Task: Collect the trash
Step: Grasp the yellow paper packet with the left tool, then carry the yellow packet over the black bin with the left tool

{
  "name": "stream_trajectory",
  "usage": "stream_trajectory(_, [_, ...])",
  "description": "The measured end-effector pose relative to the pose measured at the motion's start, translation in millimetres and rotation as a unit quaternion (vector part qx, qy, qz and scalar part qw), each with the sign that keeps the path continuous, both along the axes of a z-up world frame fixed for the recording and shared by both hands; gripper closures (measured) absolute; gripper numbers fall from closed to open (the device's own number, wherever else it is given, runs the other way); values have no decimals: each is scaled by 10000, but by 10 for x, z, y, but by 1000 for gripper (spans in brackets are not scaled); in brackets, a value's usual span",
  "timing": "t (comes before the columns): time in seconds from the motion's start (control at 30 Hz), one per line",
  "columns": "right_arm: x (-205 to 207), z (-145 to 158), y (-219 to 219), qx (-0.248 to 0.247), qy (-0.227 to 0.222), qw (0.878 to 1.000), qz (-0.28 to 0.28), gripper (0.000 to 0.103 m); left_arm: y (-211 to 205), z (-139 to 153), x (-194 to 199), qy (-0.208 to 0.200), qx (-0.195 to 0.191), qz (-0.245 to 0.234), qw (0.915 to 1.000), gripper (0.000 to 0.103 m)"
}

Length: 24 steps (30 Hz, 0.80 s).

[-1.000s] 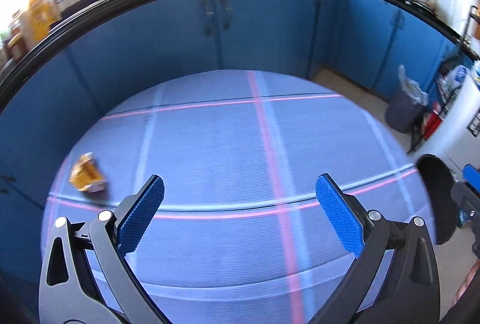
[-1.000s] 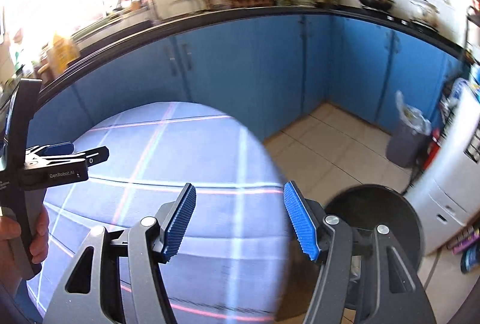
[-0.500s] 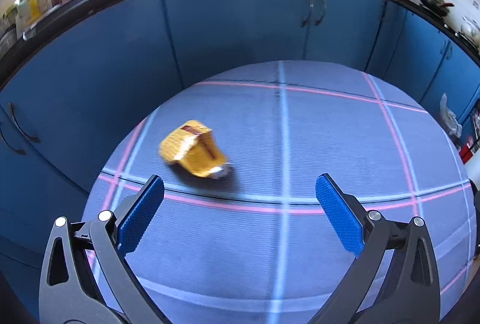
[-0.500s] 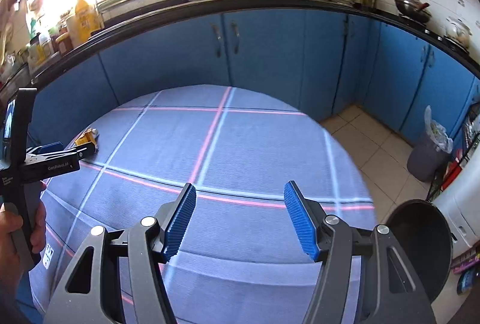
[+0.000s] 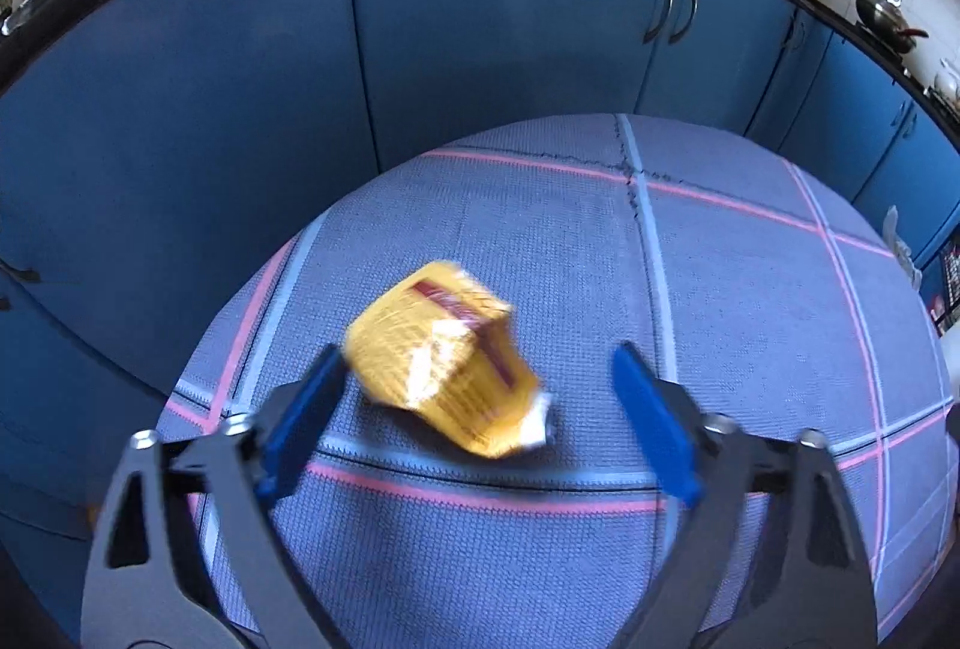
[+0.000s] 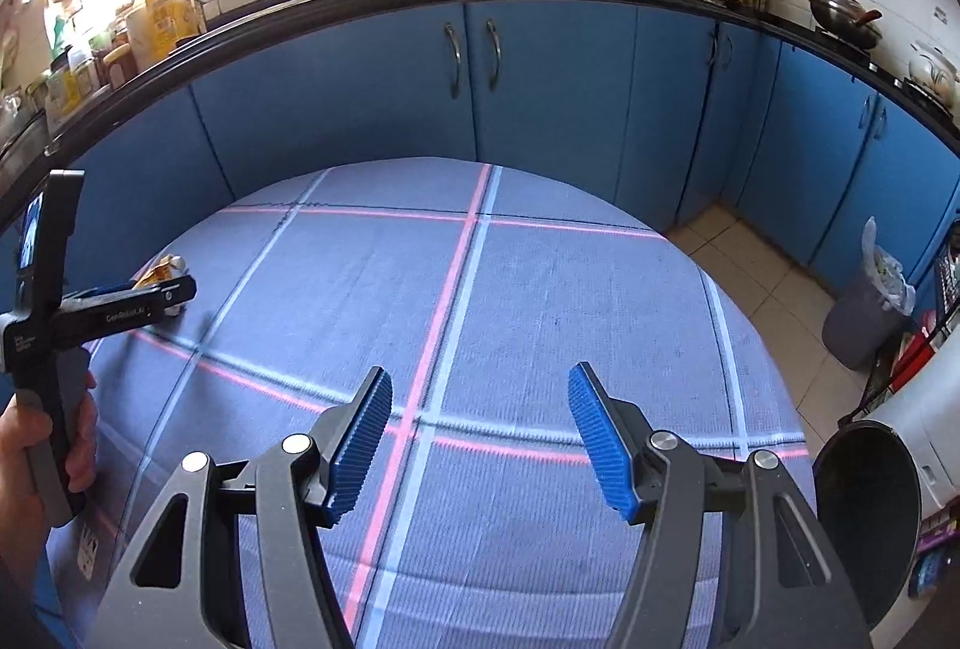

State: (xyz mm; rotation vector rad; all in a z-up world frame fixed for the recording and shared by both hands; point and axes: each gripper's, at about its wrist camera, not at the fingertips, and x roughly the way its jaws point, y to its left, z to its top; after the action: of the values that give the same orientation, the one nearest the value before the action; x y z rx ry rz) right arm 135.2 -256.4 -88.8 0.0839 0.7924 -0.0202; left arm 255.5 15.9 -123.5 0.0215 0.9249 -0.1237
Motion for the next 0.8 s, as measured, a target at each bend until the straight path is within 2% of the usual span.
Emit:
stream_trajectory(0.03, [9,-7,-8,15,6,10000,-13,43,2,-17,7,28,15,-14,10000,42])
stream_trajectory(0.07, [12,-12,-10,22,9,10000,-18,43,22,-23,12,27,29,-4,10000,46])
stream_trajectory(0.1, [15,-16,-12,26,12,10000,-20,43,29,-11,-4,-25,32,6,10000,55])
stream_trajectory(0.13, [16,-19,-12,32,13,10000,-17,43,35,-8,-13,-7,-24,-10,10000,58])
stream_trajectory(0.37, [-99,28,-37,46,-54,10000,-13,43,-82,101,-209,-99,-100,-179,9997,59])
stream_trajectory(0.8, [-543,248,-357,70,-283,9992,-278,43,-730,466,-752,-449,78,-904,9949,59])
